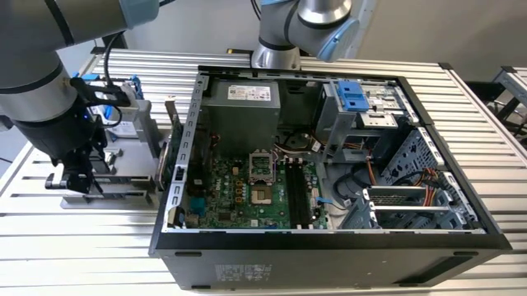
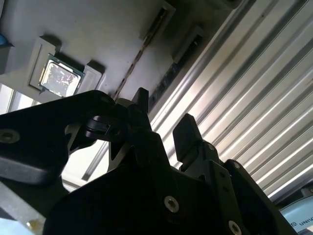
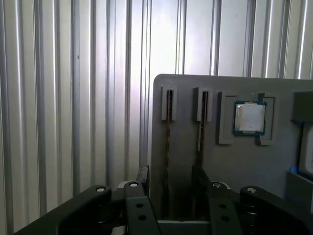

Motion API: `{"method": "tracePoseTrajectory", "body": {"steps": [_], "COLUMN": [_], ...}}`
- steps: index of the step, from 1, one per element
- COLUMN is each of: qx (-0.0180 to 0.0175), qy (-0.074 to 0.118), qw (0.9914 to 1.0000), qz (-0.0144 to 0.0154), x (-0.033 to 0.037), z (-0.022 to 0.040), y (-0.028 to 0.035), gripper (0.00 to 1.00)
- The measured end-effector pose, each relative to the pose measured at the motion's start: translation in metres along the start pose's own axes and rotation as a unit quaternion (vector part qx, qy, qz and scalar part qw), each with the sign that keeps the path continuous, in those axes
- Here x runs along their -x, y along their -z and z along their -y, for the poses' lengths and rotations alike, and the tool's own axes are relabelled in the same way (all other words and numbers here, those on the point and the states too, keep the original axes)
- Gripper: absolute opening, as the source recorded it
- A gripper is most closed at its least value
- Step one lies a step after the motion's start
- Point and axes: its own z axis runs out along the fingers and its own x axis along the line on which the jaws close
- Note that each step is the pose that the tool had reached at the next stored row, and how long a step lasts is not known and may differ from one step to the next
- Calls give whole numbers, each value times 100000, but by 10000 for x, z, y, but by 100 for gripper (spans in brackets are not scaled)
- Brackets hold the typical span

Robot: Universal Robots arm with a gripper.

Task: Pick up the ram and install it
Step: 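Pick up the ram and move it above insertion slot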

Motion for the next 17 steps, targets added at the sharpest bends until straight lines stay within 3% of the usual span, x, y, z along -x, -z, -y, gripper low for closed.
{"method": "tracePoseTrajectory", "body": {"steps": [17], "qx": [-47], "qy": [-1898], "qw": [99981], "qz": [-376], "x": [-5], "z": [3], "y": [-207], "gripper": [100]}}
